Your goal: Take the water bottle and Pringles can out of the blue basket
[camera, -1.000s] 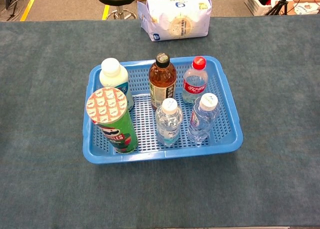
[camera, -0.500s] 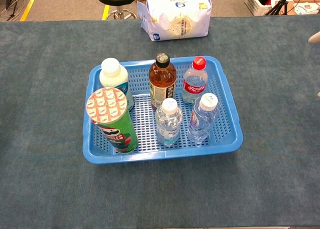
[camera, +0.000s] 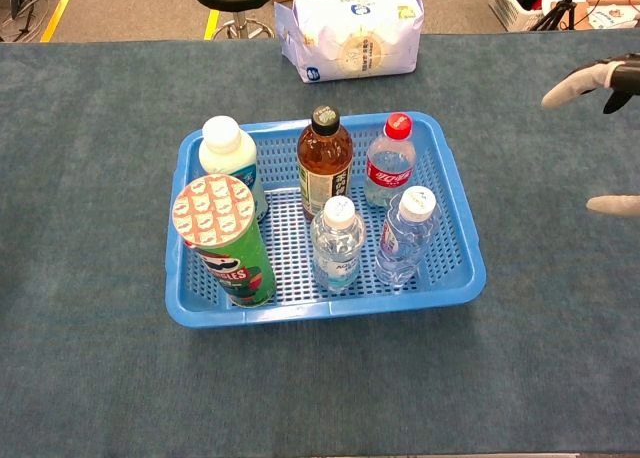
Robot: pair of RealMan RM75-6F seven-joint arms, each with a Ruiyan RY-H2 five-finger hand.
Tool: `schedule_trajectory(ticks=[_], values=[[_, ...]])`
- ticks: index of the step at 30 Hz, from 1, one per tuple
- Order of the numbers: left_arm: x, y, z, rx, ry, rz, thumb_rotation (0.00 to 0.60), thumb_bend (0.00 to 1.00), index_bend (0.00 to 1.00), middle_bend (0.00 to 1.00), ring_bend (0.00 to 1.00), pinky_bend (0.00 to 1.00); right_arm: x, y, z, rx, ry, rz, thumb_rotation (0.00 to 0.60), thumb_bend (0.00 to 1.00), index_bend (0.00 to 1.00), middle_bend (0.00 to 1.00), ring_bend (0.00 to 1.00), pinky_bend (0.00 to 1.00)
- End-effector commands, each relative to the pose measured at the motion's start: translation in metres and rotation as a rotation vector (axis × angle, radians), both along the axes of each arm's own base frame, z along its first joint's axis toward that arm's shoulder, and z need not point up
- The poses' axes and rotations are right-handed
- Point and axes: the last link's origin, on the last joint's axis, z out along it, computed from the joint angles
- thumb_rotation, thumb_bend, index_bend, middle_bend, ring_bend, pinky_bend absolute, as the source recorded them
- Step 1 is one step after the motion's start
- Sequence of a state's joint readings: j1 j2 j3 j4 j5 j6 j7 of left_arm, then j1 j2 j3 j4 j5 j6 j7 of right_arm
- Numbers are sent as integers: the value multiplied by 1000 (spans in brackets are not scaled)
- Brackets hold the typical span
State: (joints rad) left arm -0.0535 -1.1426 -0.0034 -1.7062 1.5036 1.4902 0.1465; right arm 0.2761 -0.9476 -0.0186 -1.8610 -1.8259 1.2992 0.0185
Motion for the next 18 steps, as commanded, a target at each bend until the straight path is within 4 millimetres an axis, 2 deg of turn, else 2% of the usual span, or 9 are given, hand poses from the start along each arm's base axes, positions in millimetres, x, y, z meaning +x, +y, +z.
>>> schedule_trajectory(ticks=[1, 18], values=[[-1, -2, 0, 0, -1, 3, 600, 184, 283, 258, 181, 336, 8, -5, -6, 35, 23, 24, 600, 0, 267, 277, 239, 377], [-6, -10, 8, 30, -15, 21, 600, 184, 284, 259, 182, 341, 39, -43, -45, 195, 49, 148, 600, 0, 267, 294, 239, 396]])
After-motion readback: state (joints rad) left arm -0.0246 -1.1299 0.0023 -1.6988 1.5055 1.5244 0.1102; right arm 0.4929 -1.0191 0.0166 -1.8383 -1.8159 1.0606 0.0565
